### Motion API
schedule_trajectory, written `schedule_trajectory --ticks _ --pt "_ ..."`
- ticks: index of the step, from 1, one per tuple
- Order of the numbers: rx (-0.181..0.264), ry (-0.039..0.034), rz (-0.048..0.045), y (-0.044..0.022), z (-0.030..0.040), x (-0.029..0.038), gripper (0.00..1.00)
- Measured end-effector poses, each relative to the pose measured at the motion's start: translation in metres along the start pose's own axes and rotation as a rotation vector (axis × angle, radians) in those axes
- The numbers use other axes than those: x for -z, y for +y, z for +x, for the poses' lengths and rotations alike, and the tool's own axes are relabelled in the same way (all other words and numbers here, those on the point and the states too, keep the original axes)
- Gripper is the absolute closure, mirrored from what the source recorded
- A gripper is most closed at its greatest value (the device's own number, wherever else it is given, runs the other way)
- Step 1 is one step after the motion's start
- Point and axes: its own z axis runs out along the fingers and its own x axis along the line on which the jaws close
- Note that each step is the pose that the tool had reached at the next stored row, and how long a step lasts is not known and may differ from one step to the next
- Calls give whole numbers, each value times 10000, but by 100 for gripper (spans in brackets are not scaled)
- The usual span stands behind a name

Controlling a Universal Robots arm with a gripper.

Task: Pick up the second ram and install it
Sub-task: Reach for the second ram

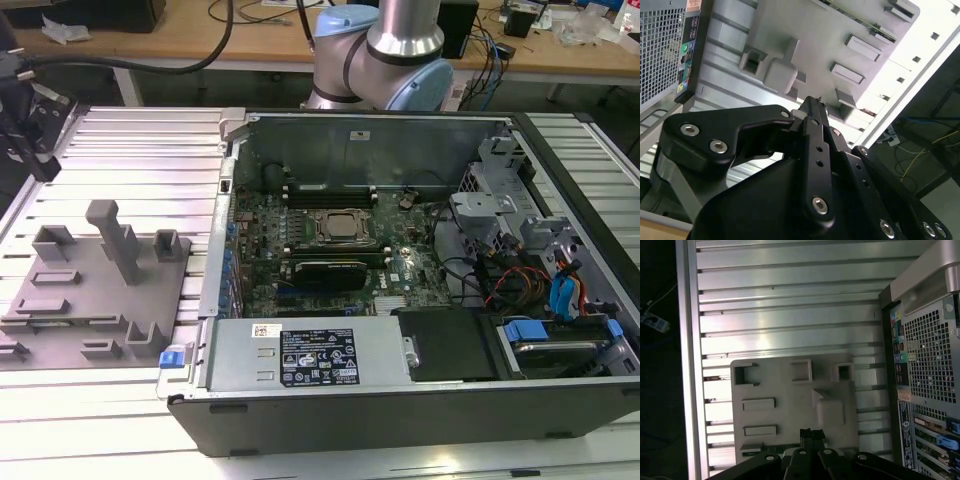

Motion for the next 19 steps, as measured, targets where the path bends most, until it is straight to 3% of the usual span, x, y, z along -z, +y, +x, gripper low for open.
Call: schedule_trajectory --ticks 11,17,19 --pt "1 0 0 -98 96 -1 89" --pt "1 0 0 -204 117 0 89" --pt "1 -1 -1 -282 117 2 89"
